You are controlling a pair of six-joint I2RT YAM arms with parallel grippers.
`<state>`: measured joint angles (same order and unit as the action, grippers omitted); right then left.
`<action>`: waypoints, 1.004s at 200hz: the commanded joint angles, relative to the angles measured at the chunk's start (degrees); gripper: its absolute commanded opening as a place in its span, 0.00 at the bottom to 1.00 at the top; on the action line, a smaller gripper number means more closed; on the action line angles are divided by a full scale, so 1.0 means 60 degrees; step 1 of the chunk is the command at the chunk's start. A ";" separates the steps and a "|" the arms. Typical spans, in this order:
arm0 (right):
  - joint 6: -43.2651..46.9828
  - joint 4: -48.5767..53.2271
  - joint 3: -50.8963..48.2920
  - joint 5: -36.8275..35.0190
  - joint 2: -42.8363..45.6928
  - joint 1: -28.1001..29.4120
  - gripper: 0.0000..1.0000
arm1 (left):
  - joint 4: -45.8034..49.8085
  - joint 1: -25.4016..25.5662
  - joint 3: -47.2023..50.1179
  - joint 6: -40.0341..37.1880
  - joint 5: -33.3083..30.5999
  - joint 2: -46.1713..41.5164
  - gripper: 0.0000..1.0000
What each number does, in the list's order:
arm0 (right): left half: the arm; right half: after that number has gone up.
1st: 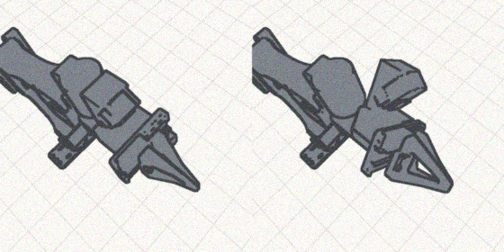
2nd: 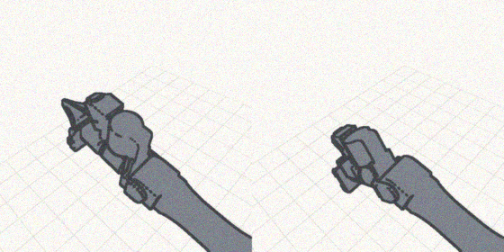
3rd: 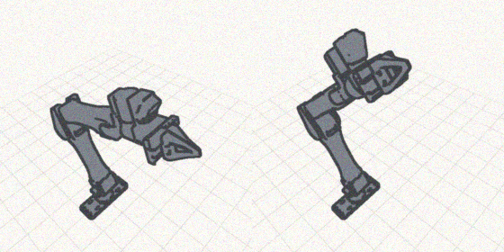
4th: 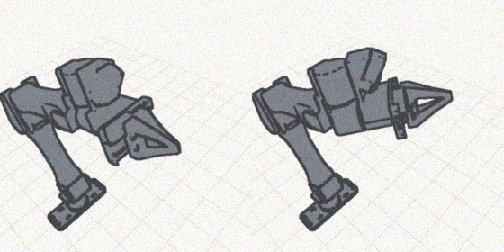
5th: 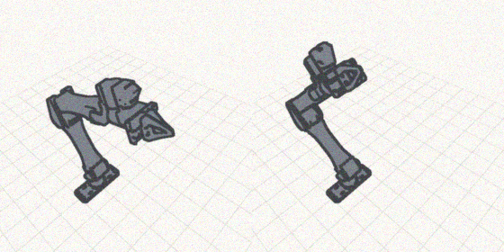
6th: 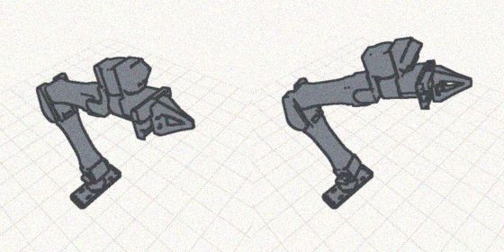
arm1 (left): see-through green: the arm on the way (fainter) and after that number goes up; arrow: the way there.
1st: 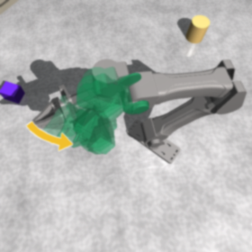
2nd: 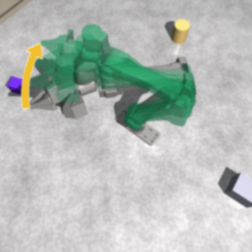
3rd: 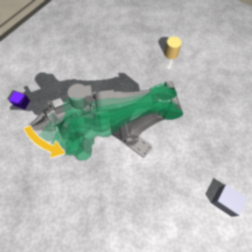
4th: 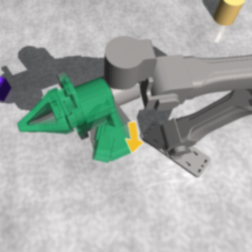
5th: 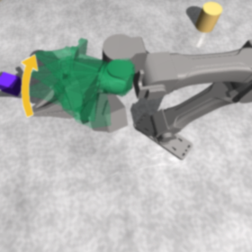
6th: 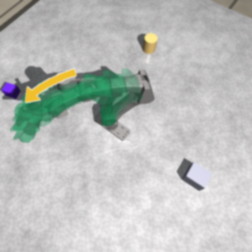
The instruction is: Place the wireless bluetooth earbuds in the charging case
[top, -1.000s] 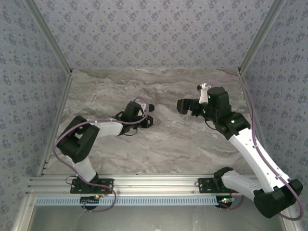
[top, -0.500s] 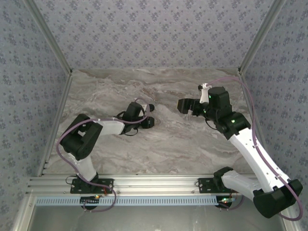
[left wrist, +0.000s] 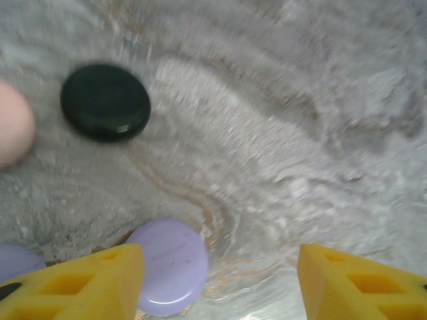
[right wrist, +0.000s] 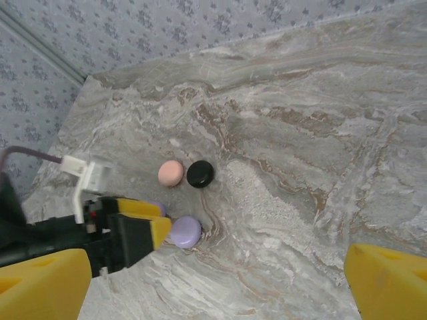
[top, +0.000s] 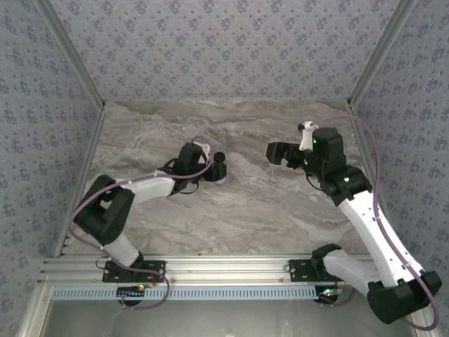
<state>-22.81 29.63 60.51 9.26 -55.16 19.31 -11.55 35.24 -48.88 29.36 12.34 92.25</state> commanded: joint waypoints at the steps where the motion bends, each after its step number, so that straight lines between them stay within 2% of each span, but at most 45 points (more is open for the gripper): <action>1: 0.0284 -0.0221 -0.0251 -0.0226 0.0706 -0.0311 1.00 | -0.0081 -0.0090 0.0098 -0.0309 -0.0344 -0.1033 0.67; 33: 0.0280 -0.0866 -0.0959 -0.0648 0.1749 -0.0859 1.00 | -0.0324 -0.0124 0.0777 -0.0921 -0.1136 -0.2648 0.80; 71: -0.0649 -0.1985 -0.2359 -0.1832 0.3026 -0.1557 1.00 | -0.0648 -0.0245 0.1934 -0.1666 -0.2901 -0.4894 0.94; 101: -0.1959 -0.2729 -0.3852 -0.3192 0.3675 -0.2224 1.00 | -0.0564 -0.0581 0.2760 -0.1901 -0.4361 -0.6266 0.99; 120: -0.1682 -0.4023 -0.5236 -0.4057 0.4032 -0.2490 1.00 | -0.0936 -0.0918 0.3468 -0.1877 -0.4929 -0.6979 0.99; 133: -0.0826 -0.4879 -0.6000 -0.4315 0.4199 -0.2573 1.00 | -0.1242 -0.1193 0.3921 -0.1819 -0.5236 -0.7351 0.99; 170: 0.0425 -0.5634 -0.6821 -0.5062 0.3548 -0.2864 1.00 | -0.1861 -0.2043 0.4776 -0.2263 -0.5667 -0.7785 0.99; 201: 0.1066 -0.6962 -0.7249 -0.5247 0.2034 -0.2905 1.00 | -0.2026 -0.2631 0.5097 -0.2705 -0.5930 -0.7660 0.99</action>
<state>-21.45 -2.63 19.09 -18.76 -38.06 2.20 -20.12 21.63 -18.98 16.40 -20.29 46.50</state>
